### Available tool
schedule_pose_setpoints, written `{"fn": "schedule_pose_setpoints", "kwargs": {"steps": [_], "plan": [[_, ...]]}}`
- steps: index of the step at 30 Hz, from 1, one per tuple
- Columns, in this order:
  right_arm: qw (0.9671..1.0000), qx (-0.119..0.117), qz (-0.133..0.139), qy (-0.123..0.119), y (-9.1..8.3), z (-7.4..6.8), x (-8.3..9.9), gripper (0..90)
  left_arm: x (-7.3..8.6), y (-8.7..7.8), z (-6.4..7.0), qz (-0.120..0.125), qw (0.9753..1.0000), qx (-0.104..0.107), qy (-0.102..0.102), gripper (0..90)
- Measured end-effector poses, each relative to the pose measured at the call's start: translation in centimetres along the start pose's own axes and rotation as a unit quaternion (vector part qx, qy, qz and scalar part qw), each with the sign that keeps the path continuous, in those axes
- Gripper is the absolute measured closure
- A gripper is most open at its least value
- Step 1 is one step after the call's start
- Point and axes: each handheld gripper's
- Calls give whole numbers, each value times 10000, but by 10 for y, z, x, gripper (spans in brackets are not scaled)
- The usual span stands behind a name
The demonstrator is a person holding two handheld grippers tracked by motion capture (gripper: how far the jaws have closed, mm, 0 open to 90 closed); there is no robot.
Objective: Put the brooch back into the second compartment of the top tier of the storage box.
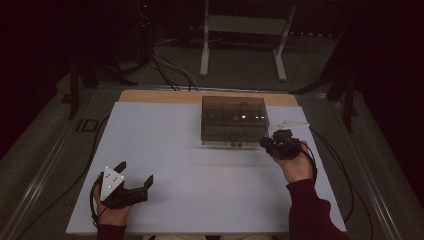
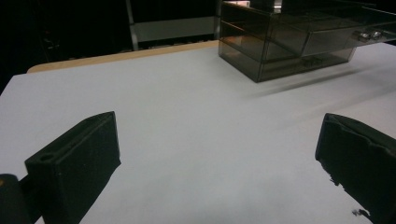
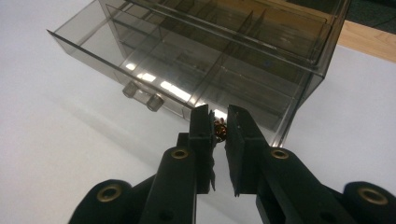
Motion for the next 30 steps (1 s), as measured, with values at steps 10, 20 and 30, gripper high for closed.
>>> {"fn": "schedule_pose_setpoints", "kwargs": {"steps": [10, 20, 30], "plan": [[9999, -74, 75, 0, 1, -3, -8, 814, 0, 0, 0, 1, 10000, 4, 6, 7], [9998, -140, 134, 23, 3, -4, -14, 814, 0, 0, 0, -1, 10000, 6, 15, 8], [9997, -184, 178, 58, 5, -6, -20, 814, 0, 0, 0, -1, 10000, 12, 18, 8]]}}
Point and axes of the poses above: each handheld gripper's, and its own axes: y roughly forward along the jaws, x roughly out of its underside, z roughly to its right, and after that the axes turned 2 degrees about y, right-handed
